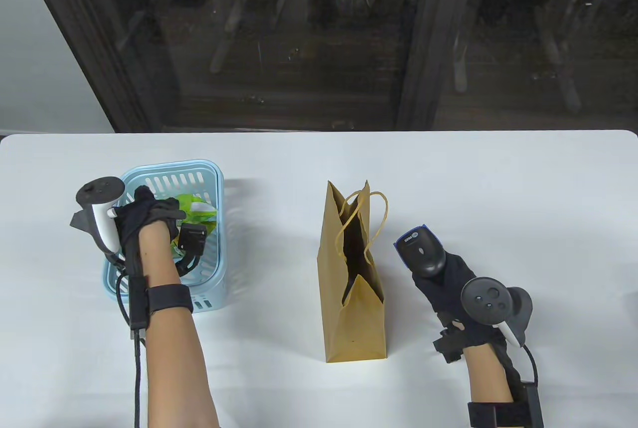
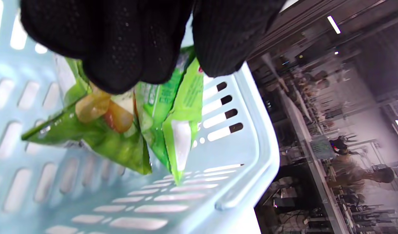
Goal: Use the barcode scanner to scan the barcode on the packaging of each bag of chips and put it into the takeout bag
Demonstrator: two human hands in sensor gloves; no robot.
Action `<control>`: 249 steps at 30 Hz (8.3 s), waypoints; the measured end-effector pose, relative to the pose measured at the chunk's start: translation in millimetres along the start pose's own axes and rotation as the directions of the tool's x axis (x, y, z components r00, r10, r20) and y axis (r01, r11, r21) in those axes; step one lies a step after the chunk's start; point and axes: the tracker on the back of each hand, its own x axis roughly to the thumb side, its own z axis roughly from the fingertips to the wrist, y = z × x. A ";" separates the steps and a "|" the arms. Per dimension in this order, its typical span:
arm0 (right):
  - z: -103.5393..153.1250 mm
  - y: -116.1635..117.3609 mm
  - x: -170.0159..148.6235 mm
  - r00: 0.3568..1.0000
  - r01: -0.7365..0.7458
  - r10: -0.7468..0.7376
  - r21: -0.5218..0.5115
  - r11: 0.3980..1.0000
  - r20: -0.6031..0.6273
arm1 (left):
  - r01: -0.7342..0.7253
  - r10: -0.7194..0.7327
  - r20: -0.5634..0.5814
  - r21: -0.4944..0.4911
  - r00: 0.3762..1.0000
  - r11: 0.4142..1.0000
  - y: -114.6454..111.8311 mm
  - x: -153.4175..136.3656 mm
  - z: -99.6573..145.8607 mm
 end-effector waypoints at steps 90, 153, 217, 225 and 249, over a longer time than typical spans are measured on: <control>-1.8 -13.0 5.0 0.991 0.135 -0.134 -0.122 0.983 0.014 | -0.108 -0.086 0.985 0.103 0.147 0.989 -97.3 49.0 311.7; 0.3 16.6 -8.5 0.997 0.066 -0.063 0.085 0.994 -0.033 | 0.236 -0.329 -0.366 -0.276 0.870 0.932 -42.3 -31.2 -48.7; 1.0 -96.0 47.9 0.738 0.665 -0.628 -0.105 0.740 0.248 | -0.163 0.715 0.576 -0.722 0.396 0.672 -27.3 68.3 234.6; 8.8 -132.8 112.0 0.642 0.676 -0.666 0.129 0.725 0.380 | 0.010 0.655 0.652 -0.711 0.382 0.703 -77.5 75.0 284.3; -9.3 -28.9 -0.7 0.834 0.552 -0.547 -0.130 0.824 0.074 | 0.193 -0.018 0.899 -0.074 0.439 0.978 -103.1 72.7 302.2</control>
